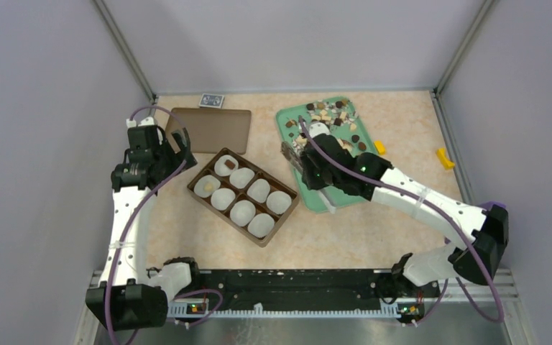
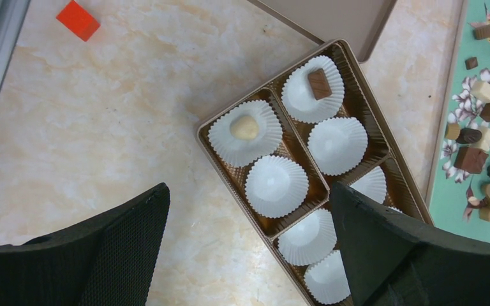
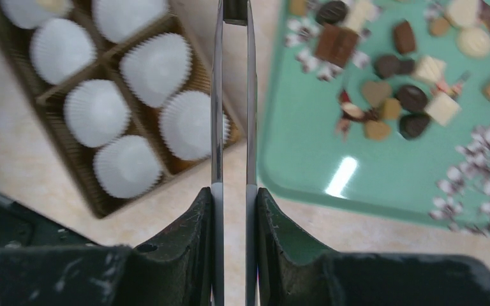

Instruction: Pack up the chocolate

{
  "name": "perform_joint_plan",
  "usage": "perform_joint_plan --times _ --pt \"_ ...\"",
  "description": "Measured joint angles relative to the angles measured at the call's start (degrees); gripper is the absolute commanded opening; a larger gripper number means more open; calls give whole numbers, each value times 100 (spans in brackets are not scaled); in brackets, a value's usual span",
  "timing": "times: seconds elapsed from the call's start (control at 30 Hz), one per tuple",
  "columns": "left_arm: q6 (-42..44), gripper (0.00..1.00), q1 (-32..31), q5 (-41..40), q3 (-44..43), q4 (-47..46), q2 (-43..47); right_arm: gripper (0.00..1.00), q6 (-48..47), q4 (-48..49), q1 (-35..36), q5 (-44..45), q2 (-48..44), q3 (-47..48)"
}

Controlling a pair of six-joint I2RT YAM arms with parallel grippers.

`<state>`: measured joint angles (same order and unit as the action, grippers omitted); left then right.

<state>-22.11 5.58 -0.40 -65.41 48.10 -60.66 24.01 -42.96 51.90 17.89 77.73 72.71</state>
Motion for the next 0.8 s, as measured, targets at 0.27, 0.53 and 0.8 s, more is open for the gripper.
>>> perform_joint_plan --times 0.27,0.53,0.8 --pt "120 99 0 -404 -192 50 -24 0 -188 1279 782 -1023 789 367" --pt "131 99 0 -557 -264 164 2 0 -358 1731 1189 -1587 1895 544" --pt "131 99 0 -546 -264 214 20 3 -452 1843 1259 -1705 2203 597"
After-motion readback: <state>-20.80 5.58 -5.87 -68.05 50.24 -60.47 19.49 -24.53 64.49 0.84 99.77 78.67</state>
